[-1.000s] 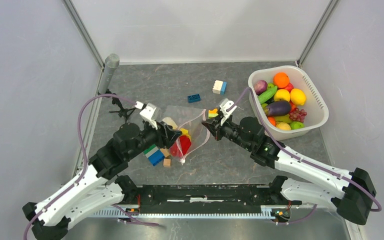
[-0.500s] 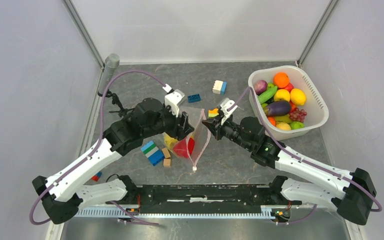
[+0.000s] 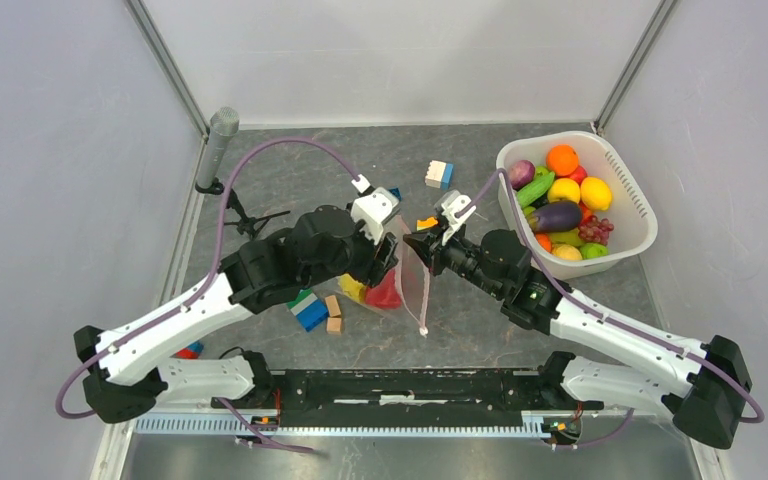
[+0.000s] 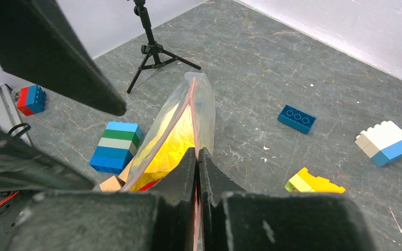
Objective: Place the food in the zip-top bag and seal the zipper
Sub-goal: Adjust the zipper food storage bag at the center of the board.
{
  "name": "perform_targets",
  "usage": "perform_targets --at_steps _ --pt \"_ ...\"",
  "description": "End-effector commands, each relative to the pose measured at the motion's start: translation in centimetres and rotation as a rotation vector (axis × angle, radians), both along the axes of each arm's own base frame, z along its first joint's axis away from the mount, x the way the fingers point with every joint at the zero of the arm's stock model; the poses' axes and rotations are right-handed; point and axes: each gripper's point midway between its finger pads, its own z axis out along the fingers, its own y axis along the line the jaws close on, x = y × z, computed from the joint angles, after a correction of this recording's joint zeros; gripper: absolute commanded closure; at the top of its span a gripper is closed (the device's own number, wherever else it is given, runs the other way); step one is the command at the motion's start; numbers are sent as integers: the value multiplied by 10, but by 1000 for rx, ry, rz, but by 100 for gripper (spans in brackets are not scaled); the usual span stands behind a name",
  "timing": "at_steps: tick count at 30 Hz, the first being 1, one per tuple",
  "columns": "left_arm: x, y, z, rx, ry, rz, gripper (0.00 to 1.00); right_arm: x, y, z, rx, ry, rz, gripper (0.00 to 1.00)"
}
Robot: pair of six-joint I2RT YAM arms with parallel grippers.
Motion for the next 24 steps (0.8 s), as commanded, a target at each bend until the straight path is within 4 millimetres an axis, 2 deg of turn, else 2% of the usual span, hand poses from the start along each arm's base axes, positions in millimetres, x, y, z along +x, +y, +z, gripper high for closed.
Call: perform_targets --at_steps 1,5,10,13,17,20,24 --pt "23 19 -1 85 -77 148 39 2 3 38 80 -55 -3 92" --pt "19 13 9 -34 -60 160 36 3 4 38 84 -47 -4 92" --pt "2 -6 26 -187 -22 107 30 4 4 42 101 -34 -13 92" --pt "-6 -15 25 -201 1 76 28 2 8 43 108 -26 2 92" --pt "-6 -20 12 -162 9 101 26 2 8 44 118 -22 4 92" --pt "2 -14 1 -103 -17 169 27 1 8 45 123 -19 8 92" --pt "15 -2 -16 -11 -52 277 33 0 8 47 126 -18 10 92"
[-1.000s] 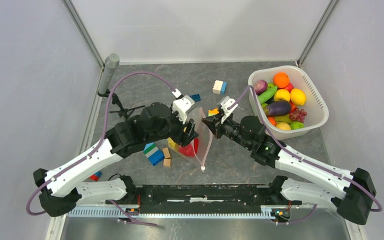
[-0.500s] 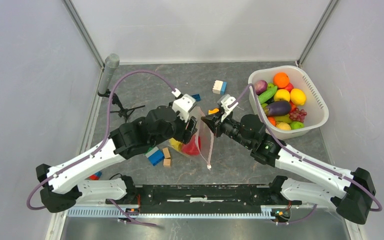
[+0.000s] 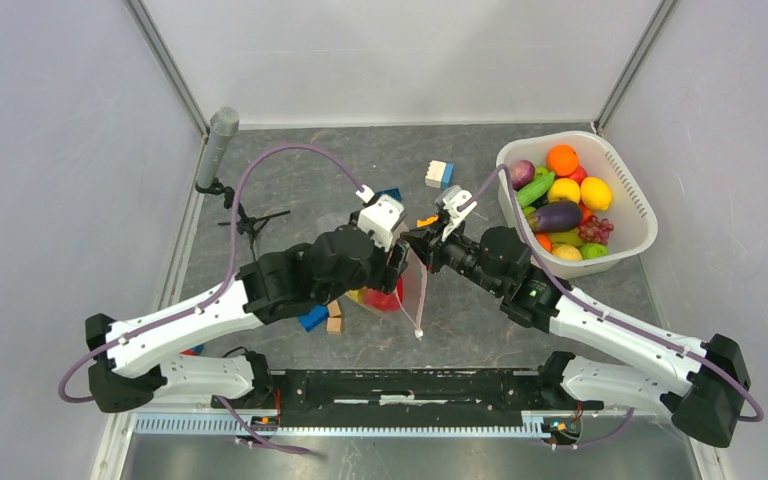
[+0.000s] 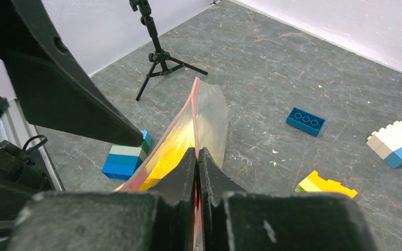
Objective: Place the food in the zip-top bag and seal the zipper
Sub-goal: Adjust the zipper food storage bag at the center of the board.
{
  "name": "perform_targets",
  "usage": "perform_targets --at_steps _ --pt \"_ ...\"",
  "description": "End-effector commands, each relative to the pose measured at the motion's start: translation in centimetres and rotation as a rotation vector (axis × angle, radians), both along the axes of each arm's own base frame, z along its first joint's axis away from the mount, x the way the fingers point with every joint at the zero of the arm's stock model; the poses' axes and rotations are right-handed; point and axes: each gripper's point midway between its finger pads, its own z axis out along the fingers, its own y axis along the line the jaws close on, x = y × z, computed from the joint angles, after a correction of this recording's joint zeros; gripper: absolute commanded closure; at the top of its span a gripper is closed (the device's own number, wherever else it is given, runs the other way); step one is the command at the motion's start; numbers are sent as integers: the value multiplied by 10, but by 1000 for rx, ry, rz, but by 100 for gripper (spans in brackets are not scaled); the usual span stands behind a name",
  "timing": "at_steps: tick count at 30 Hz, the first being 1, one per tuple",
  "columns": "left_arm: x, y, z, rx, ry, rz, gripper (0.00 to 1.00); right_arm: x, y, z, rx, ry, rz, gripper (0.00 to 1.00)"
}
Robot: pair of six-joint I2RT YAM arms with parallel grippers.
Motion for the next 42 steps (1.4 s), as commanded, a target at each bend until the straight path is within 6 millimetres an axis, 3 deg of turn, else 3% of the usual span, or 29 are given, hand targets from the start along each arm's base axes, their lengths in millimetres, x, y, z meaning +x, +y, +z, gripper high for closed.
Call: perform_targets --at_steps 1,5,10,14,24,26,28,31,35,38,42 --pt "17 13 -11 56 -35 162 37 0 3 38 82 -48 4 92" --pt "22 25 -14 101 -61 222 52 2 -2 37 75 -50 -19 92" --pt "27 38 -4 106 -107 264 84 3 -5 33 40 -53 -28 91" --pt "32 44 9 102 -157 288 97 2 -6 26 6 -50 -23 90" --pt "46 46 25 76 -228 352 98 10 -9 29 -25 -30 -66 85" --pt "48 46 28 79 -248 348 98 10 -12 33 -18 -34 -76 76" --pt "49 42 29 95 -255 327 98 9 -17 38 -10 -34 -94 60" --pt "51 37 29 120 -259 308 98 9 -30 47 -3 -47 -136 55" --pt "52 35 27 110 -251 300 98 11 -60 62 14 -87 -247 45" --pt "52 34 25 106 -244 299 98 17 -89 68 3 -115 -369 44" --pt "51 32 24 94 -235 286 98 37 -138 59 -90 -91 -603 43"
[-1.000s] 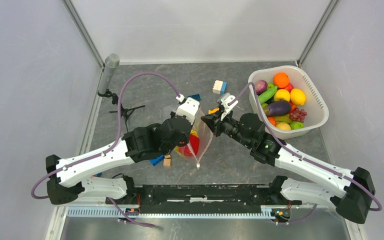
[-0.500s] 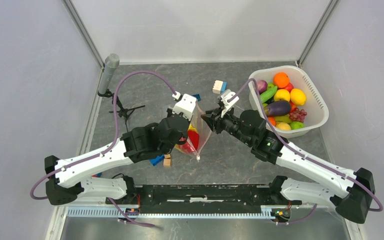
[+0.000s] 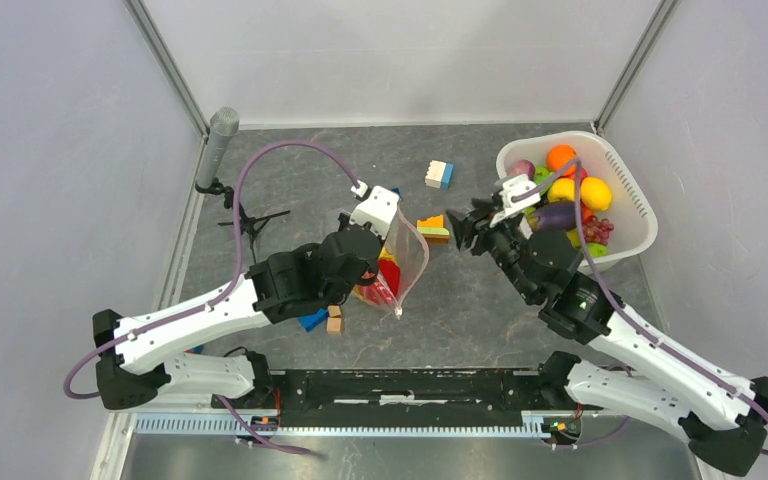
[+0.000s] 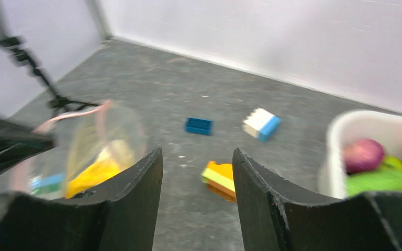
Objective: Place the food in the zip-top bag and seal the zipper
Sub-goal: Adjust the zipper food storage bag at the center of the board, then pick up the fake vegetable from the bin.
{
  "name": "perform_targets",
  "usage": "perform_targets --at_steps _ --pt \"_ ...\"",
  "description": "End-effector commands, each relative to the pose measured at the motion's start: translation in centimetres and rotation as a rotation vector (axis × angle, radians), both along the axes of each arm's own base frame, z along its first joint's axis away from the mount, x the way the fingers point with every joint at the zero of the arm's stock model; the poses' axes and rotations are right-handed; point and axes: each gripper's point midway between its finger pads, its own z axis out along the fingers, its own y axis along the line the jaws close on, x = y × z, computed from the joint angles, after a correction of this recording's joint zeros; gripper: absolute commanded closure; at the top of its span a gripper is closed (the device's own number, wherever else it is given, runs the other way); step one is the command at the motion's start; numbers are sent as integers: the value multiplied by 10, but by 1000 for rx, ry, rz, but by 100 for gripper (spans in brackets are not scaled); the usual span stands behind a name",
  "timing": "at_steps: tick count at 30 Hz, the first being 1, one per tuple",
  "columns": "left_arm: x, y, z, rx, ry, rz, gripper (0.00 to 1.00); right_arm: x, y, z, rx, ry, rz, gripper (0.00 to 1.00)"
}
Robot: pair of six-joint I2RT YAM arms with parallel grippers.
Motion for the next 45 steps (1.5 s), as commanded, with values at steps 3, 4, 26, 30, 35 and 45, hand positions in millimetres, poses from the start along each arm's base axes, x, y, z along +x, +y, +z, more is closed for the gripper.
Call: perform_targets --at_steps 3,4,26,30,35,45 --pt "3 -6 19 -75 -28 -17 98 44 -100 -13 -100 81 -472 43" --pt "2 -6 18 -78 -26 -18 98 54 -115 -19 -96 109 -516 43" --pt "-7 -6 10 -115 21 -62 98 211 -251 -134 196 466 -621 53" --pt "-7 -3 12 -120 16 -59 98 223 -257 -146 211 487 -648 51" --pt "-8 -3 12 -120 20 -67 98 237 -270 -168 189 550 -721 51" --pt "-8 -4 11 -122 27 -74 98 226 -288 -207 175 621 -852 49"
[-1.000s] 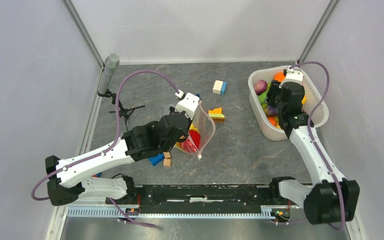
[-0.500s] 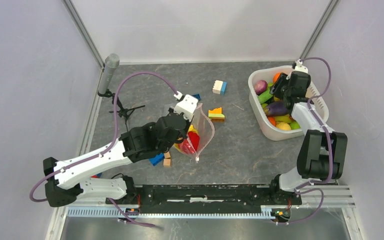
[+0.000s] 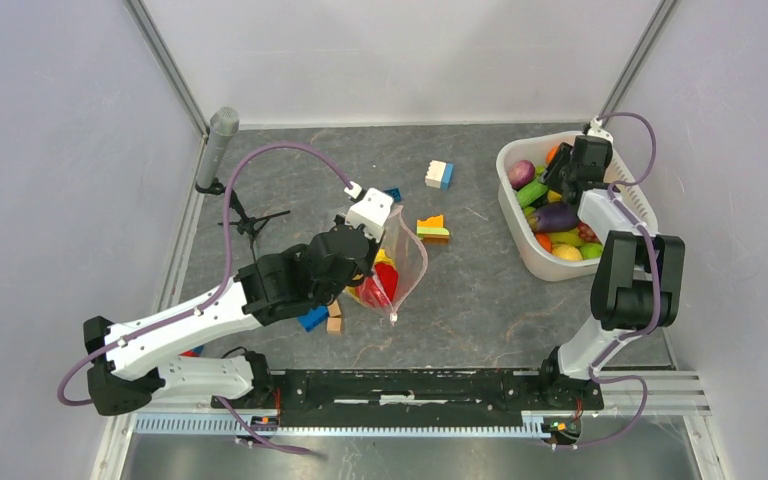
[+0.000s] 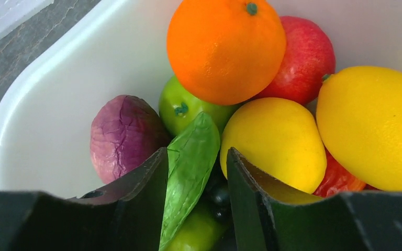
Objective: Place the food in the zip-top bag and seal the zipper
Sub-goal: Pick up the fake vegetable from the bin.
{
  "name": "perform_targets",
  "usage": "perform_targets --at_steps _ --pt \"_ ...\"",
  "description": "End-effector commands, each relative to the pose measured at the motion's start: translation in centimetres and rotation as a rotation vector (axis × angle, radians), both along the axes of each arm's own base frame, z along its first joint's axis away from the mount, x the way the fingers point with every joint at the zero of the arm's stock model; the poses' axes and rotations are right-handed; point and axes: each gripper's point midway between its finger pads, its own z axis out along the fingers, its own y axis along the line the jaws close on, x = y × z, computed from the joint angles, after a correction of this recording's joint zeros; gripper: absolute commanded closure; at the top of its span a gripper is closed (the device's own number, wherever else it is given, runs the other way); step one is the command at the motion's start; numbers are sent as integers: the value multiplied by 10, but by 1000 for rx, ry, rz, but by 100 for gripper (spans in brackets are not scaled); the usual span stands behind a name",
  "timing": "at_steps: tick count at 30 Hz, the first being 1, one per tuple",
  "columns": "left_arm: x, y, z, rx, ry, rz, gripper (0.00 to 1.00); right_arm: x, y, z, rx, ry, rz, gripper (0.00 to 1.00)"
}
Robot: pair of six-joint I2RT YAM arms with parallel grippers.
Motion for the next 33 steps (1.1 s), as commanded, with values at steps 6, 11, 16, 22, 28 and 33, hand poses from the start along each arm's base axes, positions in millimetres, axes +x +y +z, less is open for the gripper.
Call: perform_targets --at_steps 6,11,16,22,28,33 --pt "0 -1 13 -77 -8 4 98 17 -3 -22 23 6 -9 49" --pt "-1 1 13 -72 -7 6 98 23 1 -28 48 -1 3 52" --pt "-1 1 12 -72 -4 8 98 18 3 -9 39 -64 12 82" --pt "-2 1 10 -76 5 4 98 2 8 62 5 -260 50 88" --pt "-4 -1 8 -86 16 -2 98 -35 14 126 -33 -527 58 93" --pt "-5 -2 5 -89 25 -10 98 -72 25 167 -71 -727 93 96"
